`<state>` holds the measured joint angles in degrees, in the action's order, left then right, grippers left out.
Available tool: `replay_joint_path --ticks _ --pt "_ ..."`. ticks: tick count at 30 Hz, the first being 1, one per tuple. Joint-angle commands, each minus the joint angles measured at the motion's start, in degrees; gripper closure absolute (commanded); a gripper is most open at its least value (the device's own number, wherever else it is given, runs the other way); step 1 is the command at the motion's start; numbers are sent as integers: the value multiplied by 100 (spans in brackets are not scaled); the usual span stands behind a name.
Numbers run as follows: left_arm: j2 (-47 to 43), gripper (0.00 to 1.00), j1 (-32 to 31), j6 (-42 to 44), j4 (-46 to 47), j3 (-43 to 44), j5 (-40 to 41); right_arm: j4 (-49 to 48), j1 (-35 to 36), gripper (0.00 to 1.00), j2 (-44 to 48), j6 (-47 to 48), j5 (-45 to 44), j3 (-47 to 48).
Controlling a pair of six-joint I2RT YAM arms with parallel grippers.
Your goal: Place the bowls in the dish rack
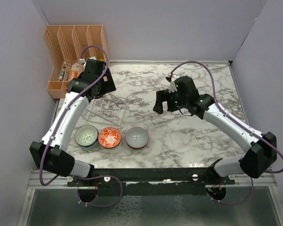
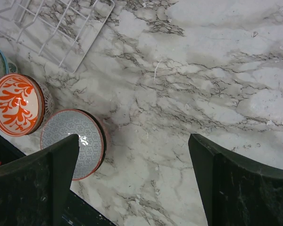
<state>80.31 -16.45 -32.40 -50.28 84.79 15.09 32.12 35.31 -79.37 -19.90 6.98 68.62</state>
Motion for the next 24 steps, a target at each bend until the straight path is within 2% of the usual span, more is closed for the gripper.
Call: replay_joint_path --ticks 1,5,9,12,18,24 --pt "110 1 45 161 -47 439 112 22 46 0 96 -81 -22 119" --pt "9 1 45 565 87 542 40 49 119 0 23 -143 -57 152" --pt "-325 1 45 962 375 531 -468 235 411 0 -151 -142 -197 343" --pt "-752 1 45 873 580 412 -771 277 629 0 -215 -248 -211 367" --pt "-1494 1 50 374 273 639 -547 358 1618 1 -486 -249 -595 519" --pt "-2108 1 47 416 -412 1157 183 582 2725 13 -1201 -148 -752 912"
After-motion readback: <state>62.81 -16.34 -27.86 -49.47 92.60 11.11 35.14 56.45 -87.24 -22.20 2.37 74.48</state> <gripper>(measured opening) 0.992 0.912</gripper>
